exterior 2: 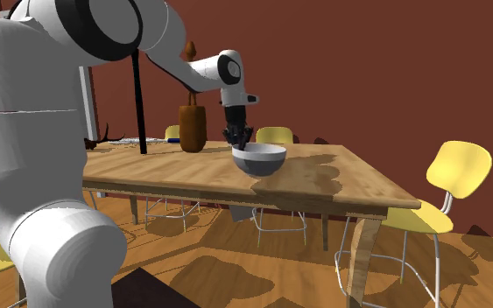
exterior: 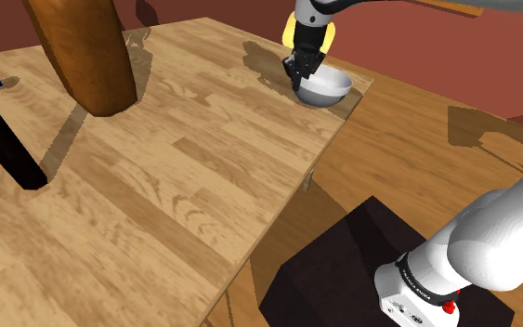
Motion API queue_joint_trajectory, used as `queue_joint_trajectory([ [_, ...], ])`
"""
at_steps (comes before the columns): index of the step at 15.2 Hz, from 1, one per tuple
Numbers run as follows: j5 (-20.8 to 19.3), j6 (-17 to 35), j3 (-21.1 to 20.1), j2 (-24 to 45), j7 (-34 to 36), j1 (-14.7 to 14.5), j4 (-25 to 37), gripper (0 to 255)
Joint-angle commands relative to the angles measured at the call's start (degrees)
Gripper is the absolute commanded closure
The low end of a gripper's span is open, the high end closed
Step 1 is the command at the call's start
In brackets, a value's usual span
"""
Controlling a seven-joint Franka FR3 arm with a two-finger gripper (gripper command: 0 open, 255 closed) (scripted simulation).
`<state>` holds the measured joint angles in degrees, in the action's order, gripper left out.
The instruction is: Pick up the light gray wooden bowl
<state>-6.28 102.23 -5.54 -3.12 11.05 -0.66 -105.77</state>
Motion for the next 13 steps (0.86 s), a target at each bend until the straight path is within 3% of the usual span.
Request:
queue_joint_trajectory([
  [1,0.03,-1.45,0.03,0.04,-0.22,0.03,1.51,255],
  [13,0.06,-9.41,-0.06,0.88,-0.92,-0.04,10.33,255],
])
